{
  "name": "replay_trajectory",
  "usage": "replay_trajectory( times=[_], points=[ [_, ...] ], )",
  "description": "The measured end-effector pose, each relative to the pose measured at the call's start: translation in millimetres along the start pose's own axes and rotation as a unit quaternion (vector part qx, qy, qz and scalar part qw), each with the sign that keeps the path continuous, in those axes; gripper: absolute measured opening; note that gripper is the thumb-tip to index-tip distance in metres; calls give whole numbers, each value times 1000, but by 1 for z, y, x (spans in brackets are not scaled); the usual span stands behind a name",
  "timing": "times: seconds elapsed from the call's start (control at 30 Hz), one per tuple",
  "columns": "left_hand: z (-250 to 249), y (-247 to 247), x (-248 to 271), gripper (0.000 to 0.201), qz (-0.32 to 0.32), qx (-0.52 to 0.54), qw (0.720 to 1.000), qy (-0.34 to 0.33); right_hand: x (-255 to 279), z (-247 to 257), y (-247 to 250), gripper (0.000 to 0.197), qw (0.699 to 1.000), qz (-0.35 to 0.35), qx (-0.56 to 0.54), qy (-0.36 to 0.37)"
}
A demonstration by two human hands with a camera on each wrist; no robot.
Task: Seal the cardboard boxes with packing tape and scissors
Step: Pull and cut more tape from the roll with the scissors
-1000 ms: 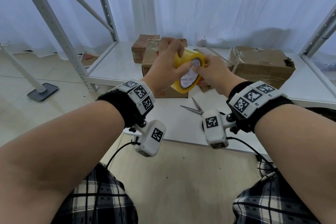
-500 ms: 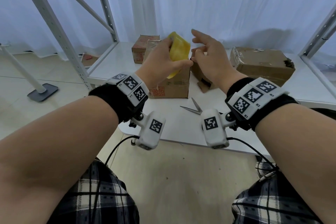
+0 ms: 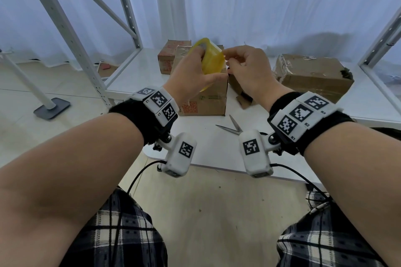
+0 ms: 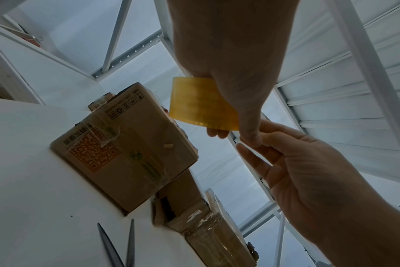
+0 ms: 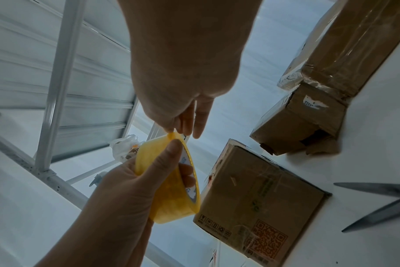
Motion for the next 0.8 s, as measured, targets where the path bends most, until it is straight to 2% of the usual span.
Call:
replay_trajectory(
  times=[0.1, 0.23, 0.37, 0.47, 0.53, 0.67, 0.8],
  points=[
    [1, -1, -1, 84, 3, -7, 1000, 6, 0, -1, 0, 20, 1000, -8, 1, 10],
    [1, -4, -2, 87, 11, -30, 999, -2, -1, -2, 1, 7, 998, -37, -43, -19],
    [1, -5, -2, 77, 14, -50, 998, -19, -2, -3, 2, 5, 997, -47, -47, -41],
    [0, -5, 0, 75, 26, -57, 998, -25, -3, -3, -1, 8, 999, -18, 16, -40],
    [-1, -6, -1, 77, 39, -58, 997, -11, -4, -2, -2, 9, 997, 0, 65, -33],
    [6, -2, -2, 78, 37, -9, 998, 49, 0, 6, -6, 11, 997, 38, 64, 12],
    [4, 3, 1, 73, 48, -20, 997, 57, 0, 5, -5, 8, 1000, -1, 5, -13]
  ],
)
Point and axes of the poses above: each hand's wrist, its own x-axis away from the middle knuckle, its own y-axis out of the back of the hand, z = x × y, the point moved 1 cm from there along -x, towards the middle knuckle, and after that the axes turned 7 degrees about x, right-handed, at the moved point
